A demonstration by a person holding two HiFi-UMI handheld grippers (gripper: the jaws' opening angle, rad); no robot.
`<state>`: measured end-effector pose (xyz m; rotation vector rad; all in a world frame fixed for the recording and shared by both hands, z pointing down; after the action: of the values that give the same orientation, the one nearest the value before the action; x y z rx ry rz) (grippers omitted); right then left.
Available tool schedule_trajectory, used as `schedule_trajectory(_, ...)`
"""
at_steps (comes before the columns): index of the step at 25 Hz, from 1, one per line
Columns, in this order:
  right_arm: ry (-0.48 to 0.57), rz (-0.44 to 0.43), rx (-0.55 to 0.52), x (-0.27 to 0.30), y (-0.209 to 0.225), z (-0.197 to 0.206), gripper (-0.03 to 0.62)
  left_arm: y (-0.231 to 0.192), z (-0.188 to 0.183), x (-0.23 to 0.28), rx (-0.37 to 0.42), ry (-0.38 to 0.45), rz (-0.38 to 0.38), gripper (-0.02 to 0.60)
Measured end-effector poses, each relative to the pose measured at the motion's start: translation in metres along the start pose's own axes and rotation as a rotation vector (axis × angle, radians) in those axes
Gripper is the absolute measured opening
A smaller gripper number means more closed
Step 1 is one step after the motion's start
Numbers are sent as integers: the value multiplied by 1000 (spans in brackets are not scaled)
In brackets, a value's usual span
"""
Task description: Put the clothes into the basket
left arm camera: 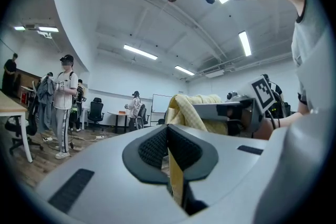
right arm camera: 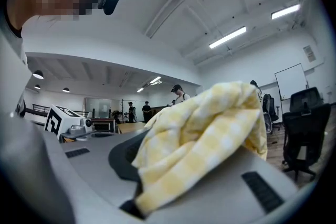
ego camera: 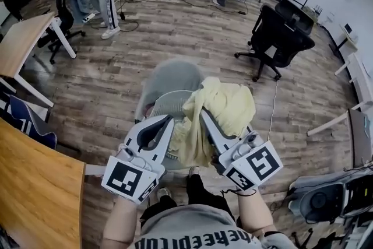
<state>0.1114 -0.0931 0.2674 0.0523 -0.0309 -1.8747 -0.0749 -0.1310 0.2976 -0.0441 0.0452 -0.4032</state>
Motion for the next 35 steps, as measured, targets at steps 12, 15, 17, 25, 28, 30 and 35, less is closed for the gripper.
schedule_trajectory(12,-61,-161,-22,68,30,27,58,-22,8,8,-35,-17,-213,14)
schedule_trajectory(15,-113,-196,-11,79,35,46,60,-26,11,10,-48,-27,-242,14)
schedule_trajectory(17,-152,-218,-3,84,38,60,61,-28,14,12,-58,-34,-256,14)
schedule_trajectory(25,-330,-238,-27,95,36,106,89,-38,25,13,-94,-52,-284,14)
schedule_trajectory(28,-401,-239,-41,97,36,117,108,-40,28,13,-104,-56,-280,14)
schedule_trajectory(30,-462,-239,-67,99,36,127,121,-41,30,14,-108,-61,-275,14)
schedule_trajectory(35,-692,-276,-176,99,35,164,138,-42,36,15,-119,-65,-259,14)
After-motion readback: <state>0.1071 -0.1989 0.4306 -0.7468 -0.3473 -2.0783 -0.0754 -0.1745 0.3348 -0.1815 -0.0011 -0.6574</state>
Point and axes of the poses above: the fingertips, and each gripper's own axes: x forward along the fingers, y to its right, z out of its underside, the point moved 9 cm from there along -x, backward along the fingers, and after that the axes turned 10 degrees about z, right-handed, at the moved point
